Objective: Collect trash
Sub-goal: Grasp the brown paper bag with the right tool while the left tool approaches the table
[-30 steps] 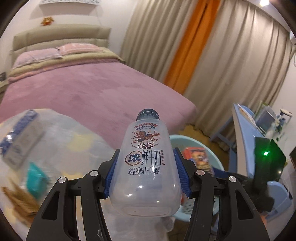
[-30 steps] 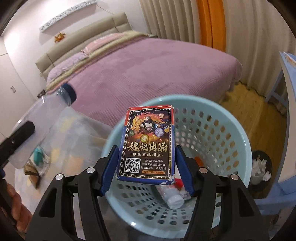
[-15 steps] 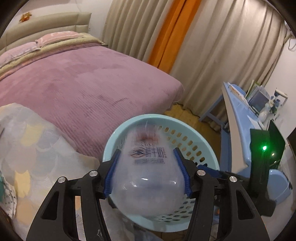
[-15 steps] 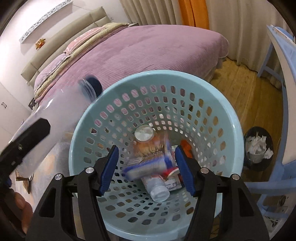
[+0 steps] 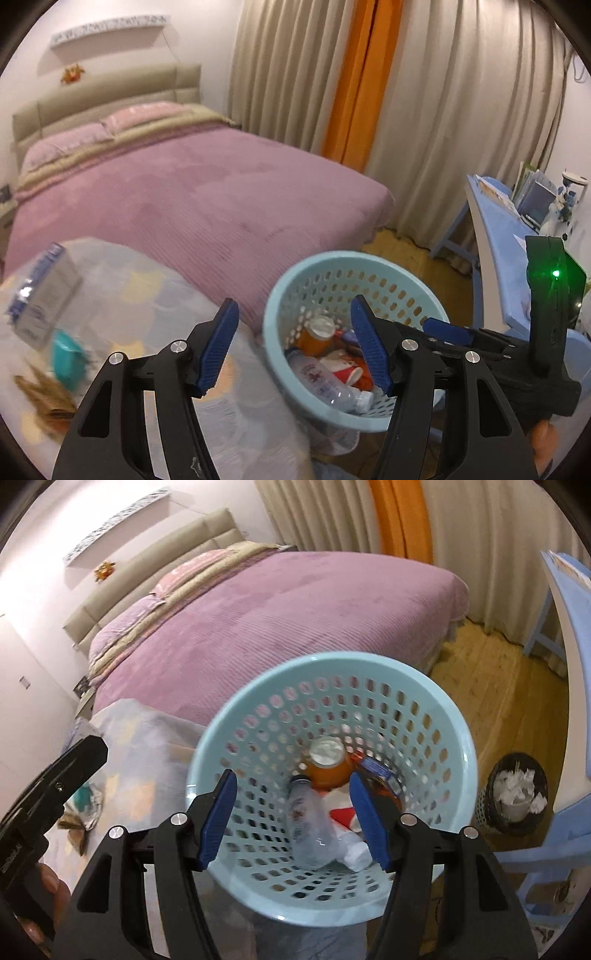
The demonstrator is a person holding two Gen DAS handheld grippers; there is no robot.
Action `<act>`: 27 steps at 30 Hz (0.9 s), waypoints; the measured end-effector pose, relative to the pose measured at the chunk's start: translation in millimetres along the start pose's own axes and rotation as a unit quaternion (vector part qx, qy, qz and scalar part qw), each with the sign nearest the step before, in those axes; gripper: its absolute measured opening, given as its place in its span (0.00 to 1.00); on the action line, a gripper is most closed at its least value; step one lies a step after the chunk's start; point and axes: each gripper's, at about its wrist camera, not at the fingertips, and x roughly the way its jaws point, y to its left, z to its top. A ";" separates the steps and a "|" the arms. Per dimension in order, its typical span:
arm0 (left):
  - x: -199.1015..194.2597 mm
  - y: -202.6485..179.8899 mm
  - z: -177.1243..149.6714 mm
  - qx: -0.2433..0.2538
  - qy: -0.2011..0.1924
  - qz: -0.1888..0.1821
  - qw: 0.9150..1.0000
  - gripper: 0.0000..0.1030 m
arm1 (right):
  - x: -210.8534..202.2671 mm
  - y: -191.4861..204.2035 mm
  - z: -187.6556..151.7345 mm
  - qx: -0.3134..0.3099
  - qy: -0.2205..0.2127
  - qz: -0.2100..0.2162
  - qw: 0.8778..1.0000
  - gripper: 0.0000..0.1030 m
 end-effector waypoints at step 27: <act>-130.8 206.4 -80.6 -0.174 -0.026 0.169 0.970 0.63 | 16.6 230.5 -67.0 -0.254 0.009 0.115 0.960 0.58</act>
